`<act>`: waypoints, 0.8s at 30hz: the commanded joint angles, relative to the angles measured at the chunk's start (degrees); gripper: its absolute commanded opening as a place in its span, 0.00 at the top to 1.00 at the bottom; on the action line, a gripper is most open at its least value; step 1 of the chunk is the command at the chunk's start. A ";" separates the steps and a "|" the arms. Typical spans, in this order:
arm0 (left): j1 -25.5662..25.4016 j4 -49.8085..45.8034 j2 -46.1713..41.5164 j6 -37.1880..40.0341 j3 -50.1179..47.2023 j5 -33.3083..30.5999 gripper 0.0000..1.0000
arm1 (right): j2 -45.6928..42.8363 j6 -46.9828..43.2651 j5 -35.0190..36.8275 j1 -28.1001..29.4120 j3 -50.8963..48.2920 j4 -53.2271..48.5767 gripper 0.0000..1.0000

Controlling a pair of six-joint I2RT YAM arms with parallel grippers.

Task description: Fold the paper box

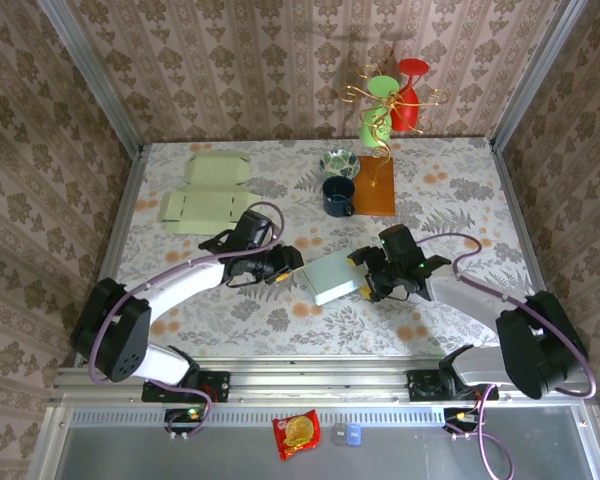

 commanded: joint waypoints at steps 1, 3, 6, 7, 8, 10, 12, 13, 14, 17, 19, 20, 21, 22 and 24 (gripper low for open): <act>0.21 2.57 2.12 -9.41 -0.44 4.64 0.52 | -3.31 -5.28 -0.02 -0.81 2.81 -12.89 0.24; -0.19 4.88 3.61 -12.48 -1.14 6.06 0.52 | -4.46 -7.92 0.62 -1.02 4.61 -16.83 0.24; -1.26 9.06 4.04 -16.55 -2.93 5.19 0.52 | -6.30 -14.29 2.26 -0.92 8.36 -20.53 0.25; -1.57 10.26 4.38 -17.79 -3.37 5.20 0.52 | -6.64 -17.79 2.90 -0.92 9.99 -23.15 0.26; -1.84 11.04 4.72 -18.58 -3.69 5.21 0.52 | -6.84 -20.52 3.41 -0.90 11.38 -24.62 0.26; -2.51 11.48 5.34 -19.77 -4.31 4.80 0.52 | -7.02 -25.00 3.63 -0.97 13.87 -27.46 0.27; -3.07 13.06 5.91 -20.60 -5.23 4.17 0.52 | -7.11 -27.63 3.12 -0.93 15.74 -28.61 0.29; -3.22 14.83 6.33 -21.60 -5.91 4.04 0.52 | -7.25 -28.48 2.81 -0.93 16.38 -29.00 0.29; -3.52 17.10 6.68 -22.35 -6.47 3.96 0.53 | -7.37 -29.09 2.48 -0.93 16.72 -29.09 0.30; -4.53 19.83 8.81 -23.00 -5.99 4.54 0.56 | -7.74 -30.47 2.09 -1.02 17.81 -29.64 0.31; -5.38 19.71 10.15 -22.88 -5.31 4.82 0.59 | -7.66 -31.02 2.00 -0.97 18.62 -30.27 0.32; -5.65 19.97 10.64 -22.90 -5.14 4.70 0.61 | -7.69 -31.04 2.00 -1.02 18.92 -30.42 0.32; -5.93 20.37 11.29 -23.08 -5.06 4.60 0.63 | -7.71 -31.12 1.88 -1.02 19.05 -30.41 0.32; -6.17 21.31 12.02 -23.35 -5.01 4.52 0.64 | -7.79 -31.16 1.91 -0.99 19.27 -30.50 0.33; -6.54 22.32 13.20 -23.46 -4.37 4.25 0.68 | -8.11 -31.16 2.00 -1.06 19.47 -30.83 0.34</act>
